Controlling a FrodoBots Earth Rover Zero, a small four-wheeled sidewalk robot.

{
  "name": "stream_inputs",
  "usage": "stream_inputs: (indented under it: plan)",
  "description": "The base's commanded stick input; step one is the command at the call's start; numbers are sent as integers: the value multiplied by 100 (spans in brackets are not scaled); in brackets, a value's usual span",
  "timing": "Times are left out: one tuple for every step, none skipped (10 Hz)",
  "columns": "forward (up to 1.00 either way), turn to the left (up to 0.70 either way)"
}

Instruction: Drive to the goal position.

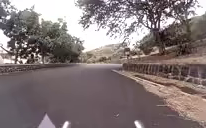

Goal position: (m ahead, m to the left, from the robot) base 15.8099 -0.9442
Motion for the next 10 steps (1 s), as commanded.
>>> stream_inputs:
  plan:
    - [70,0]
    - [70,0]
    - [70,0]
    - [70,0]
    - [70,0]
    - [70,0]
    - [70,0]
    - [70,0]
    - [70,0]
    - [70,0]
